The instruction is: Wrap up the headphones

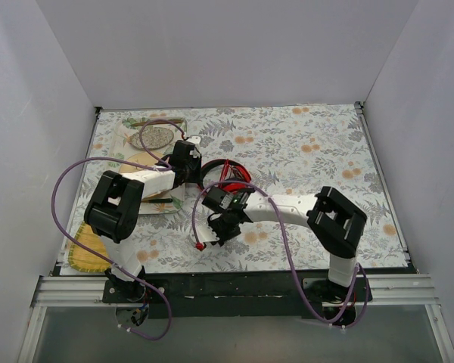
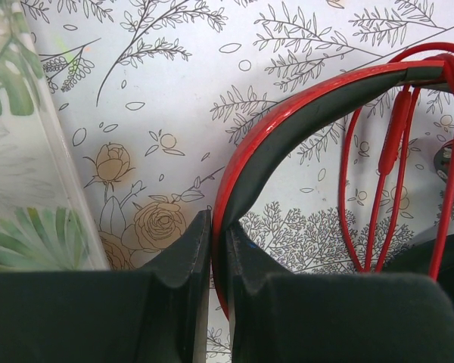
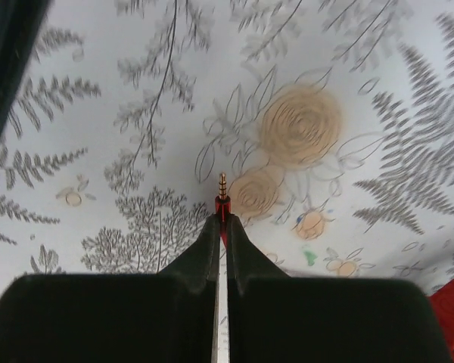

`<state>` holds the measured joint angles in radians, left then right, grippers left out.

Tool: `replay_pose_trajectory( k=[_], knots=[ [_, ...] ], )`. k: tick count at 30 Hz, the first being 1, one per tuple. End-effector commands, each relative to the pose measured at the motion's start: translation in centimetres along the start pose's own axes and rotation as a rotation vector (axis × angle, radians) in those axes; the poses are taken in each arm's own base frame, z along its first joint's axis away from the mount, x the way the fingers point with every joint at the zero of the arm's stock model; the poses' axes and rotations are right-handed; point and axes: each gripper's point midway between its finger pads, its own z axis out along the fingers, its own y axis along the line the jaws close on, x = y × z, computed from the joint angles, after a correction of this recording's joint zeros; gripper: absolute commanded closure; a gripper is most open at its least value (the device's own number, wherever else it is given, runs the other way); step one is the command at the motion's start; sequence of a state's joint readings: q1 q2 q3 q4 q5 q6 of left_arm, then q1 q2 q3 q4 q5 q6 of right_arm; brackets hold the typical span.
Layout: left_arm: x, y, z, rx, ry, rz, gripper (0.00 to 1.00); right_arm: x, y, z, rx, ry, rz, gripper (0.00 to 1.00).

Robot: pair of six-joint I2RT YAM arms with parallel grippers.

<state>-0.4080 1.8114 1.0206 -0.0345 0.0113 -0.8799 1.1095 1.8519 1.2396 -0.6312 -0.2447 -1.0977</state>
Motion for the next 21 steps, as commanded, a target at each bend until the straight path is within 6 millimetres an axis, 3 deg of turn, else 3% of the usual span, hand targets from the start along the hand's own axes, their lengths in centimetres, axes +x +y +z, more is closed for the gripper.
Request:
replay_pose_trajectory(
  k=[1, 3, 5, 6, 9, 10, 12, 13, 16, 19, 21],
  knots=[
    [-0.6, -0.2, -0.6, 0.016, -0.028, 0.022, 1.0, -7.3, -2.7, -3.0, 0.139, -0.309, 0.033, 0.99],
    [-0.5, -0.3, -0.6, 0.022, -0.025, 0.022, 1.0, -8.8, -4.0, -4.1, 0.206, -0.388, 0.032, 0.99],
    [-0.3, -0.3, -0.5, 0.025, -0.019, 0.026, 1.0, -8.9, -4.6, -4.9, 0.249, -0.444, 0.107, 0.99],
    [-0.3, -0.3, -0.5, 0.026, -0.019, 0.028, 1.0, -9.5, -6.0, -5.8, 0.306, -0.492, 0.12, 0.99],
    [0.0, -0.2, -0.5, 0.024, -0.017, 0.04, 1.0, -8.7, -8.7, -8.0, 0.43, -0.602, 0.241, 0.99],
    [0.0, -0.1, -0.4, 0.023, -0.017, 0.043, 1.0, -7.5, -9.9, -9.0, 0.473, -0.625, 0.287, 0.99],
    [0.4, 0.1, -0.4, 0.018, -0.01, 0.054, 1.0, -6.9, -10.6, -10.0, 0.5, -0.697, 0.385, 0.99],
    [0.6, 0.2, -0.4, 0.015, -0.006, 0.057, 1.0, -6.5, -12.0, -11.6, 0.565, -0.747, 0.398, 0.99],
    [0.7, 0.4, -0.5, 0.011, -0.006, 0.072, 1.0, -4.6, -14.1, -14.0, 0.683, -0.824, 0.51, 0.99],
    [0.1, 0.4, -0.7, 0.011, -0.039, 0.095, 1.0, -2.2, -15.7, -15.8, 0.769, -0.887, 0.636, 0.99],
    [0.2, 0.5, -0.8, 0.01, -0.043, 0.106, 1.0, -1.9, -16.2, -16.4, 0.774, -0.923, 0.666, 0.99]
  ],
)
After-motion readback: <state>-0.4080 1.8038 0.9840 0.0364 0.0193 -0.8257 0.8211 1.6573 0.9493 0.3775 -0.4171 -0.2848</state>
